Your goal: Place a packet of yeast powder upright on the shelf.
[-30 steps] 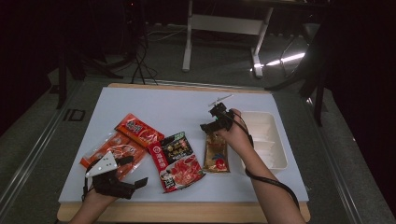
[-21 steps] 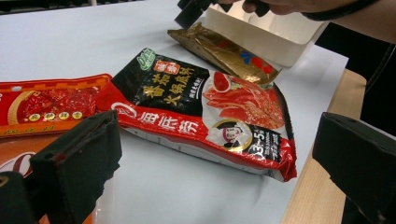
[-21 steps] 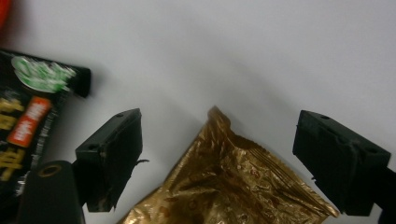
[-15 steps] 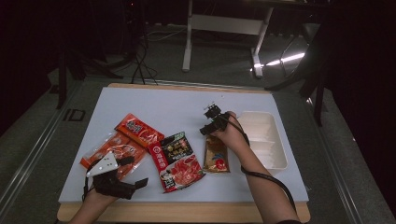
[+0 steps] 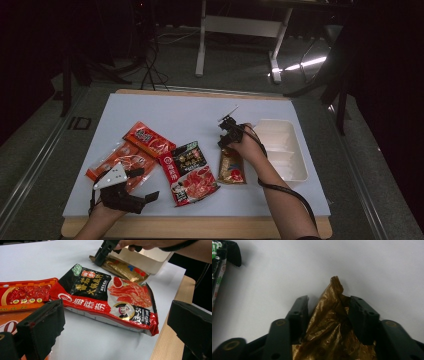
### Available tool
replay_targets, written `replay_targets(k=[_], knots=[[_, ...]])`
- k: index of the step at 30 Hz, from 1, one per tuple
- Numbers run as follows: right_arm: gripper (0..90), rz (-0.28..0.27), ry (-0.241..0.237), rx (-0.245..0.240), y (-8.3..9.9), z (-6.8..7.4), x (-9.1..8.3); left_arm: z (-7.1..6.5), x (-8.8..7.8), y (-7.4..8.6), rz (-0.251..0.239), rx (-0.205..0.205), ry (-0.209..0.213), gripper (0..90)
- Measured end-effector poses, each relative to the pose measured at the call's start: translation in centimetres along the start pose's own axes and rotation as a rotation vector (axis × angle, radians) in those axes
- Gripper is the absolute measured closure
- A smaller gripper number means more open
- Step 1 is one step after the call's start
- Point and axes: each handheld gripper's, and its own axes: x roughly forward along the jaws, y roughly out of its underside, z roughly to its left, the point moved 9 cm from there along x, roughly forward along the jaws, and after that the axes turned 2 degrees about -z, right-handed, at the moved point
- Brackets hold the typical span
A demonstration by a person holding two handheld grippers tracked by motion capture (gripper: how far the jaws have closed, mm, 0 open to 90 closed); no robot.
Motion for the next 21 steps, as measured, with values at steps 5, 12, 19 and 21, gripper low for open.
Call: replay_targets(k=[5,12,19,21], knots=[[72.9,0.001,0.001,-0.001,0.0,-0.3,-0.1,0.0,0.0,0.0,-0.001,-0.001,0.002,1.9],[88.4,-0.002,0.038,-0.035,-0.1,-0.3,-0.4,0.1,0.0,0.0,0.0,-0.005,0.003,1.9],[89.9,-0.092,0.042,-0.017,-0.6,-0.4,-2.4,0.1,0.0,-0.1,-0.008,-0.012,0.002,1.9],[90.0,-0.121,0.039,-0.014,-0.7,-0.4,-3.1,0.1,0.0,0.0,-0.006,-0.008,0.0,1.9]])
